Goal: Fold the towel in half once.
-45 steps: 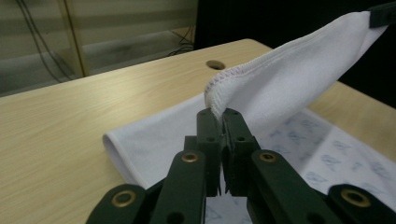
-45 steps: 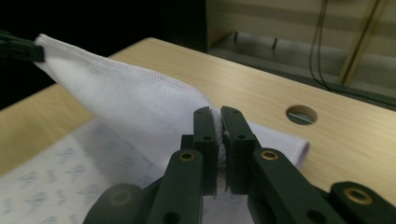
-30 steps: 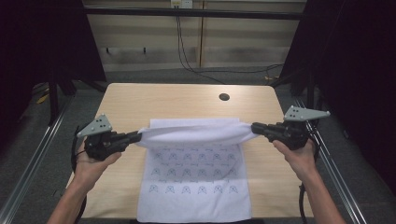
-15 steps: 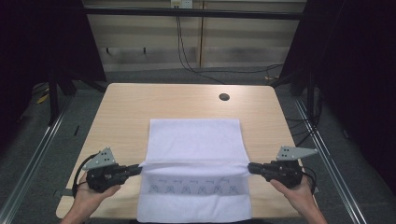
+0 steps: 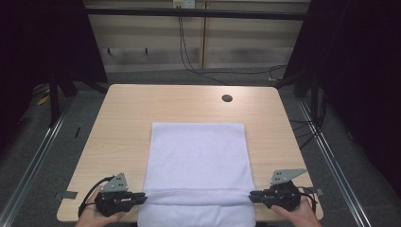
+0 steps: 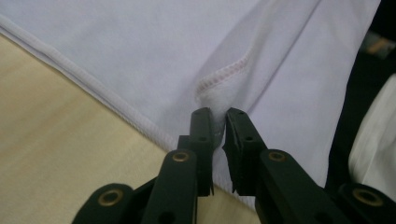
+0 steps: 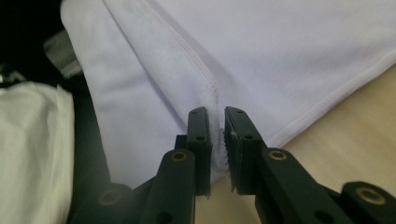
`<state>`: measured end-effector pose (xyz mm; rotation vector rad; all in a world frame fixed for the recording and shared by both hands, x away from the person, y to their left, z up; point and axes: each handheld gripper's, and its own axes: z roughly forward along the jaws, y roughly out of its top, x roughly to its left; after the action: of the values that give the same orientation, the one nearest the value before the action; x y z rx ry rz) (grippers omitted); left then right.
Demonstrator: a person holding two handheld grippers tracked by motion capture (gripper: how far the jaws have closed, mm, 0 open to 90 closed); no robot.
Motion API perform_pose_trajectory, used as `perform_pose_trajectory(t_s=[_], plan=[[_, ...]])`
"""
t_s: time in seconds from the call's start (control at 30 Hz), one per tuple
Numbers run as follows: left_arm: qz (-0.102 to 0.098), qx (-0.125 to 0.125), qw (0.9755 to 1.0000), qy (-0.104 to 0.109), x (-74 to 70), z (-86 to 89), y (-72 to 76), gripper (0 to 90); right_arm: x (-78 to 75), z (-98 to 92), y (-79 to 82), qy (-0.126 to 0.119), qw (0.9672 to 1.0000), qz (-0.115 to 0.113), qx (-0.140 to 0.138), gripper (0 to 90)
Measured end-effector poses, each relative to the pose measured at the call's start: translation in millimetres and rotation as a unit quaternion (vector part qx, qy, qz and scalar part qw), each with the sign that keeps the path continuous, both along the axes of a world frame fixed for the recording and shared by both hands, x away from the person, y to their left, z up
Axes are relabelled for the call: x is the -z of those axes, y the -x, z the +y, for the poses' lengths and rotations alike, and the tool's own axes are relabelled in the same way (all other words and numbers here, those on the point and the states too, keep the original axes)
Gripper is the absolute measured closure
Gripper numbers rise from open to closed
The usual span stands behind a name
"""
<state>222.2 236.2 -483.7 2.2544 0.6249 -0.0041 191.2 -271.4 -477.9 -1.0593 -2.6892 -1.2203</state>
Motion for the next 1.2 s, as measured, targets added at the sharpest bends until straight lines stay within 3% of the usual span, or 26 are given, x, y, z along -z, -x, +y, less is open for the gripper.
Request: perform_pose_trajectory(t_s=[0.07,0.23,0.3,0.33,0.4,0.43,0.47,0.5,0.7,0.83,1.03,1.07,1.2], plan=[[0.002,0.006,1.0,-0.001,-0.3,0.3,1.0,76.5,2.3,-0.7,5.3,-0.009,0.9995,0.018,-0.024,74.7],[-0.016,0.031,0.9993,0.013,-5.8,1.2,8.9,72.5,1.6,-2.4,16.6,-0.022,0.9978,0.026,-0.057,73.0],[-0.018,0.038,0.9988,0.026,-11.1,4.6,10.4,70.5,-0.5,-1.3,23.2,-0.014,0.9969,0.027,-0.072,71.0],[-0.019,0.035,0.9984,0.04,-13.9,7.2,11.5,69.5,-2.6,-0.8,25.4,-0.009,0.9972,0.023,-0.071,71.2],[-0.021,0.035,0.9973,0.061,-19.0,12.8,12.7,69.0,-5.9,-0.8,27.3,-0.021,0.9968,0.019,-0.075,71.1],[-0.023,0.027,0.9973,0.065,-20.4,13.7,12.0,67.9,-7.7,-0.7,25.1,-0.023,0.9976,0.009,-0.064,72.1],[-0.028,0.013,0.9983,0.049,-22.2,14.3,4.3,67.7,-8.9,-0.8,22.8,-0.021,0.9982,0.002,-0.056,72.5],[-0.028,0.013,0.9983,0.049,-22.2,14.3,4.3,66.8,-8.9,-0.8,22.8,-0.021,0.9982,0.002,-0.056,72.5],[-0.02,-0.039,0.9984,0.036,-17.4,0.0,-40.8,60.7,-13.2,-3.2,-8.4,-0.029,0.9988,-0.034,0.02,71.8],[-0.015,-0.079,0.996,0.037,-15.3,-7.6,-74.4,58.0,-14.8,-3.9,-37.3,-0.028,0.9967,-0.046,0.06,68.0],[0.0,-0.122,0.9917,0.04,-6.9,-16.0,-113.7,53.4,-12.8,4.9,-82.0,-0.013,0.9951,-0.055,0.081,63.4],[-0.007,-0.138,0.9893,0.045,-3.1,-19.4,-121.8,52.0,-9.6,11.0,-96.5,-0.012,0.9948,-0.051,0.088,62.4],[0.006,-0.149,0.988,0.041,1.1,-23.2,-134.3,48.2,-4.1,22.9,-115.0,0.0,0.995,-0.042,0.091,60.6]])
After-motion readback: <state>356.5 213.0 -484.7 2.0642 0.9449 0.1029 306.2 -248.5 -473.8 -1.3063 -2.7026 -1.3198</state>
